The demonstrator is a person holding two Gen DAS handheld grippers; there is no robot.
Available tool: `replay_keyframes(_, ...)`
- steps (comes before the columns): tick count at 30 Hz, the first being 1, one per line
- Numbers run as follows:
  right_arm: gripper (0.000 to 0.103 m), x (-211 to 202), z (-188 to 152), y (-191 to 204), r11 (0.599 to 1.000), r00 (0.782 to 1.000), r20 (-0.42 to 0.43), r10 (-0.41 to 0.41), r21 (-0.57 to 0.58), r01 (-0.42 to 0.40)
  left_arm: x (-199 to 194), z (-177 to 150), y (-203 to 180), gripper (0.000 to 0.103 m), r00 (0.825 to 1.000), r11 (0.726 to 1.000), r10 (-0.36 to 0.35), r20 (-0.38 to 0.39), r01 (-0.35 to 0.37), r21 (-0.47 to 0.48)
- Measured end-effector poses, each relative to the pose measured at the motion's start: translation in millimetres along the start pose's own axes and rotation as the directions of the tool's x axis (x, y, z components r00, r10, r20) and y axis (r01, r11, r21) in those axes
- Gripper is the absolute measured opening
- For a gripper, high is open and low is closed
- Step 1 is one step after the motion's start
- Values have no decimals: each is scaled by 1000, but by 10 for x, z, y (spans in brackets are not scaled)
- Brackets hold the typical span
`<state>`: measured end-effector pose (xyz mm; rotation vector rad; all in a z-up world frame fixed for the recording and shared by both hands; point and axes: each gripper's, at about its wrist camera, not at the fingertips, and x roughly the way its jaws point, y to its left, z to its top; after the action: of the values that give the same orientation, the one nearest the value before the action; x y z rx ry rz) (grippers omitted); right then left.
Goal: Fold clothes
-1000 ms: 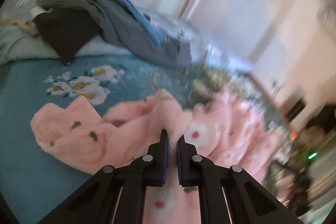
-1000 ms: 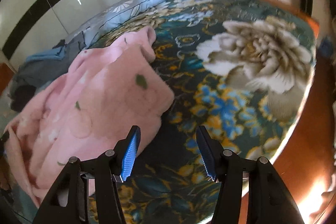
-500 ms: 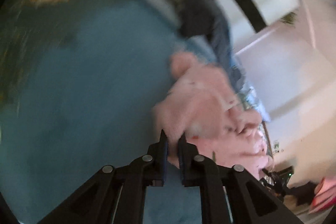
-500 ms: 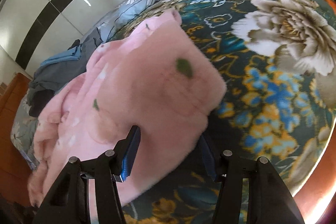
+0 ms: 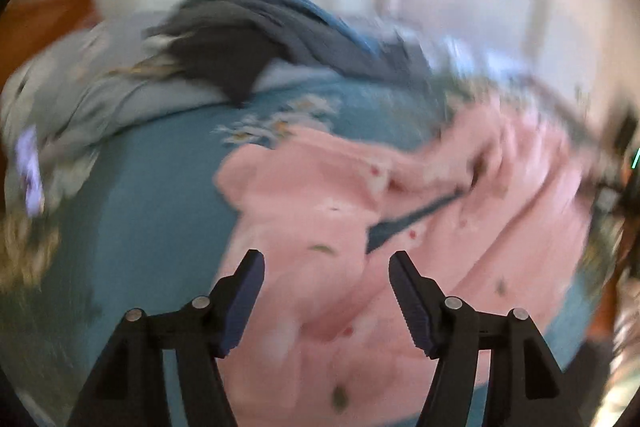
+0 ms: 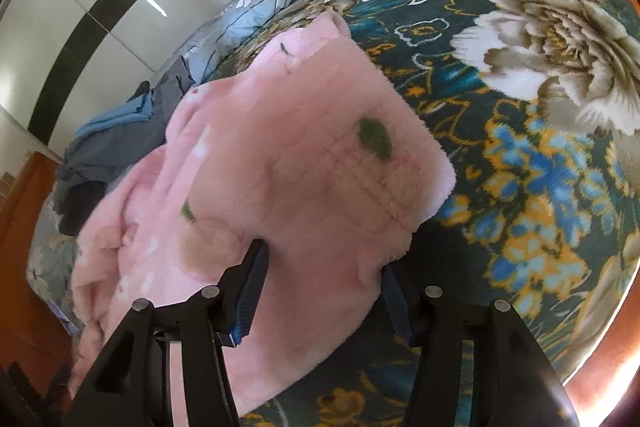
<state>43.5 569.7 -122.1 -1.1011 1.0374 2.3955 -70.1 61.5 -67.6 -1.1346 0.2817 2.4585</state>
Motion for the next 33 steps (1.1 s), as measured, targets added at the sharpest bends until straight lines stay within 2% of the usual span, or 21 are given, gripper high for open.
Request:
replay_keyframes(1,54,-5,-3,-1,1000,1000,0,5,6,-5,154,21,-80,69,999,999,8,-43,-6,45)
replay_keyframes(3,41,-14,-8,-4,1000,1000,-2,15,19,-15,331,16,-121,69,996,997,26,-83,-19,78)
replay_keyframes(5,22,-15,3,-4,999,1000,-4,15,36,-15,433,23,-75,67,994,997,55,-97,-49,65)
replay_keyframes(6,20,-17,11,-3,999,1000,-4,14,44,-14,451,24,-15,49,993,997,66,-98,-63,42)
replay_keyframes(7,13,-18,18,-2,998,1000,-5,13,53,-13,437,27,98,25,993,998,68,-98,-69,-5)
replay_keyframes(9,10,-33,41,27,999,1000,-1,12,52,-12,369,29,348,6,994,992,66,-83,-74,-102)
replay_keyframes(13,8,-159,119,159,1000,999,32,20,7,-20,53,-18,768,5,996,965,93,-2,-91,-247)
replay_keyframes(17,7,-421,217,188,999,994,108,37,0,-37,-424,-130,1180,5,982,922,163,95,-117,-369)
replay_keyframes(19,7,-518,242,168,999,990,133,37,-5,-37,-650,-259,1433,5,971,883,199,130,-120,-454)
replay_keyframes(22,7,-553,193,91,1000,991,134,3,-17,-1,-880,-731,1825,5,961,794,251,114,-137,-593)
replay_keyframes(25,7,-463,85,-77,1000,995,97,-28,8,27,-883,-1273,2034,5,970,720,239,40,-149,-678)
replay_keyframes(28,7,-383,29,-211,998,996,74,-52,36,49,-827,-1756,2168,3,979,633,202,-15,-142,-761)
replay_keyframes(29,7,-359,14,-250,997,996,68,-61,43,58,-838,-1843,2185,3,977,611,214,-24,-153,-776)
replay_keyframes(33,7,-293,7,-344,995,996,50,-79,60,76,-986,-1934,2295,2,978,574,209,10,-115,-811)
